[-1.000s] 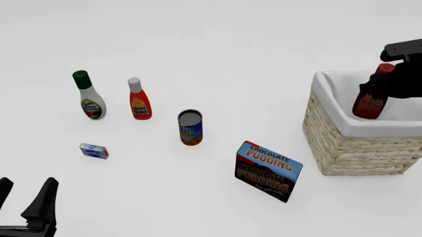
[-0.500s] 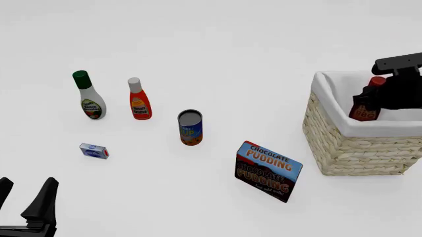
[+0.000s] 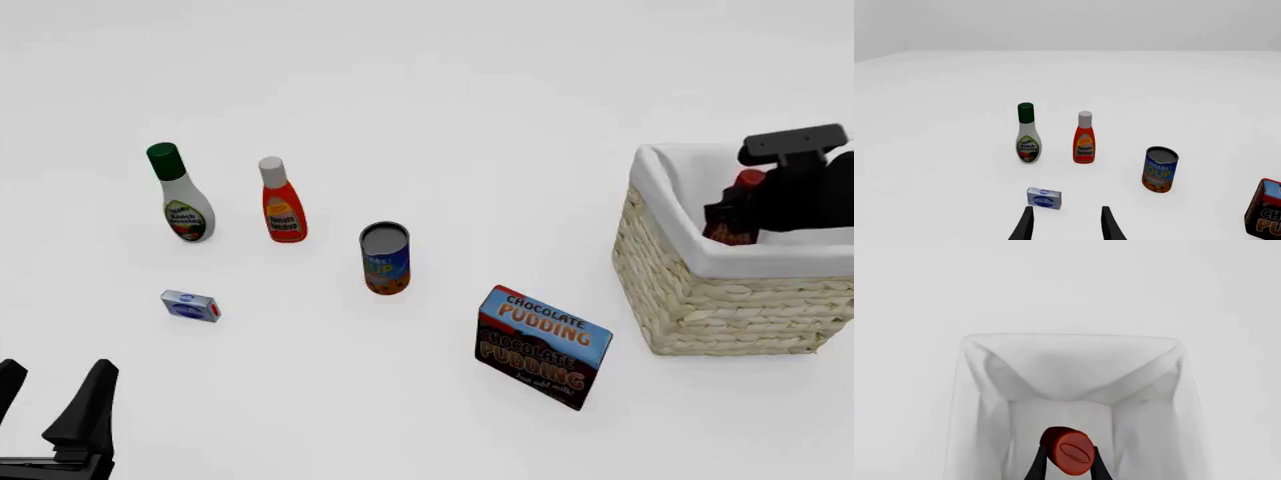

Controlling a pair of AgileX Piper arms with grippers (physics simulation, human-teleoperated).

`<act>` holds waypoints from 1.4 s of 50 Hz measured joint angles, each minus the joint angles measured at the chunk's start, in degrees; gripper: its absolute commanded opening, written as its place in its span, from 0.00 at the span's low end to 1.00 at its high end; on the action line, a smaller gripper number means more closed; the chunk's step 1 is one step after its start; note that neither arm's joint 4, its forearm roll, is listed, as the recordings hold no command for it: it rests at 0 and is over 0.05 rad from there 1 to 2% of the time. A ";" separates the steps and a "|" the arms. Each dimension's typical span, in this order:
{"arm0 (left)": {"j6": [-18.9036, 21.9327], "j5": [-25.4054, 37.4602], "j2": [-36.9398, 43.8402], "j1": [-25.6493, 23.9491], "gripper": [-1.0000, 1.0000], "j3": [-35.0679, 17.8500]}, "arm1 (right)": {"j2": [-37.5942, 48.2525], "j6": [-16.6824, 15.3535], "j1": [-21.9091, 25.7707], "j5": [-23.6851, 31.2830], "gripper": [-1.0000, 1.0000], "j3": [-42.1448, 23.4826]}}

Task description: Pick the bbq sauce and place it in the basket.

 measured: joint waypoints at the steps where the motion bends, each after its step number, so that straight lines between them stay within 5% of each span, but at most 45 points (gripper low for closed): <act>1: 0.00 0.00 0.00 0.00 1.00 0.00 | 0.20 0.00 -0.01 -0.08 0.00 -0.04; 18: 0.00 0.00 0.00 0.00 1.00 0.00 | 3.27 0.03 -0.12 -1.07 0.00 -0.86; 19: 0.00 0.00 0.00 0.00 1.00 0.00 | 3.41 0.03 -0.14 -1.08 1.00 -0.95; 70: 0.00 0.00 0.00 0.00 1.00 0.00 | -0.55 -1.05 0.62 5.06 1.00 -7.09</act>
